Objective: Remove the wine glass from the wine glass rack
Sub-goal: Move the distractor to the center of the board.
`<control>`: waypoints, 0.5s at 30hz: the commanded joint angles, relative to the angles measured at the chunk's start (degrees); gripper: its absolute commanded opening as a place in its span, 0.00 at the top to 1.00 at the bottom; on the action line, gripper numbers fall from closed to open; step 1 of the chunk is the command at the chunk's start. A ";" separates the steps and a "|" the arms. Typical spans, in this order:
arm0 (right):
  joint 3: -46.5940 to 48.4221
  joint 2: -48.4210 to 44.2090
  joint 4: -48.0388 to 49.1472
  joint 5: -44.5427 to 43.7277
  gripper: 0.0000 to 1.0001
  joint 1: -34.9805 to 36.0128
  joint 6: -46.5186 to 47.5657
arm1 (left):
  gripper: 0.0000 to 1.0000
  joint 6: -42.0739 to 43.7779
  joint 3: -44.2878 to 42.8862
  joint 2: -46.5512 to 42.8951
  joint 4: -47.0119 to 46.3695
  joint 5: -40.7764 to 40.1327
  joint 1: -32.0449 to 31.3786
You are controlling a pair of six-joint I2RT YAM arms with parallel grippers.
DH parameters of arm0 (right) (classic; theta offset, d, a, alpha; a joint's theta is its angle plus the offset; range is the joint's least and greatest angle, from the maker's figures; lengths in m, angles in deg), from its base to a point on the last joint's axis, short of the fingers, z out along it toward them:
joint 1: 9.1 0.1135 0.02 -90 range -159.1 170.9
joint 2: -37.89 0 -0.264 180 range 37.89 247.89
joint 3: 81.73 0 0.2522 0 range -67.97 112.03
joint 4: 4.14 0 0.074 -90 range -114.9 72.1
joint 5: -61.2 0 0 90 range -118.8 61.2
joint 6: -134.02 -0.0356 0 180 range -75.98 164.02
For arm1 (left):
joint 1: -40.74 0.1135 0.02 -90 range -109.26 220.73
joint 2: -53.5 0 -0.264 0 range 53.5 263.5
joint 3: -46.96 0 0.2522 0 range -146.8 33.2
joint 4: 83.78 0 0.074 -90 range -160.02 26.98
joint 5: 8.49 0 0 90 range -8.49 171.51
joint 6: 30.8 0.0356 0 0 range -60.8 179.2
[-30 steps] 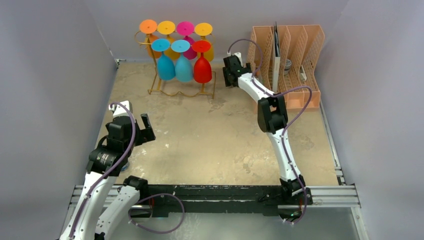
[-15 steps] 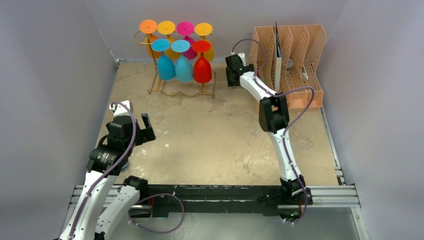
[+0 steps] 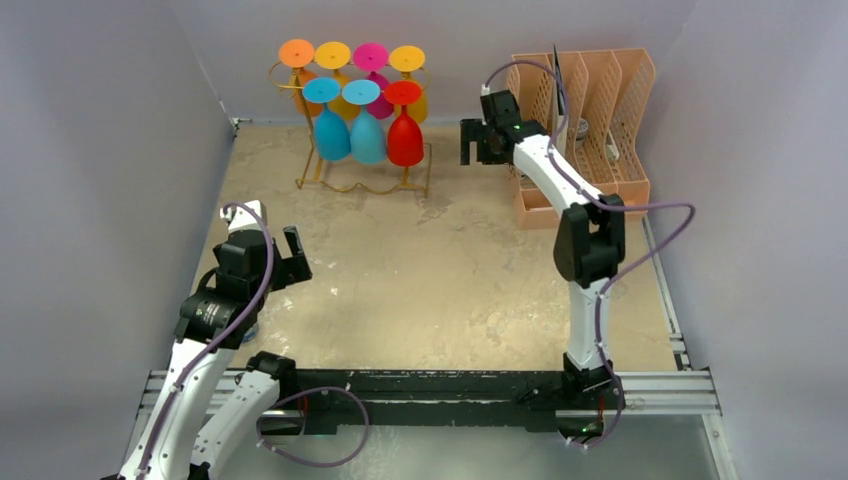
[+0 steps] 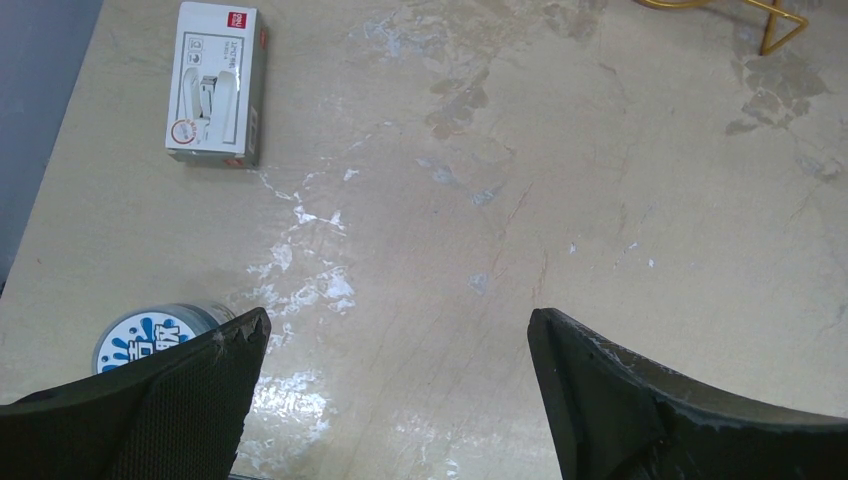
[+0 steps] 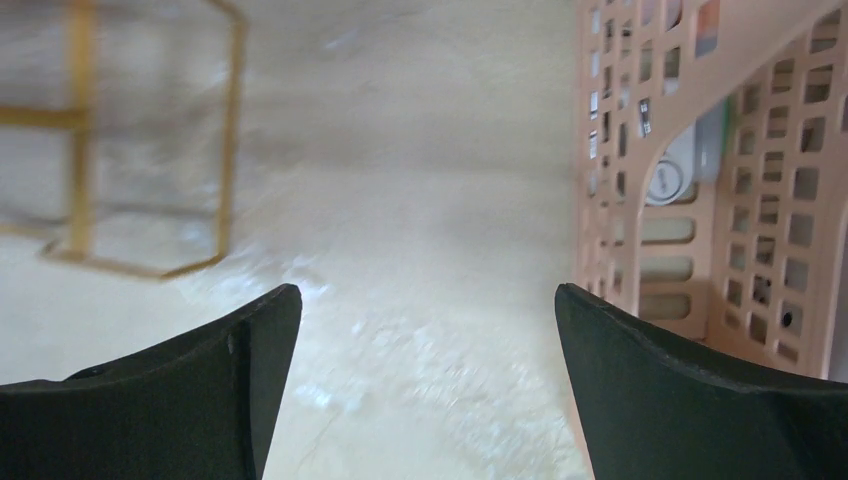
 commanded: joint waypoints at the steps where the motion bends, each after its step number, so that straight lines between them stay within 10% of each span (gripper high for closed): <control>1: -6.67 -9.01 1.55 7.41 0.01 2.32 -2.70 | 0.00 0.14 0.05 -0.76 -1.38 0.26 0.35; 15: -30.38 -32.06 2.39 14.62 0.01 4.95 -8.91 | 0.00 0.53 0.39 -2.88 -1.82 1.12 0.26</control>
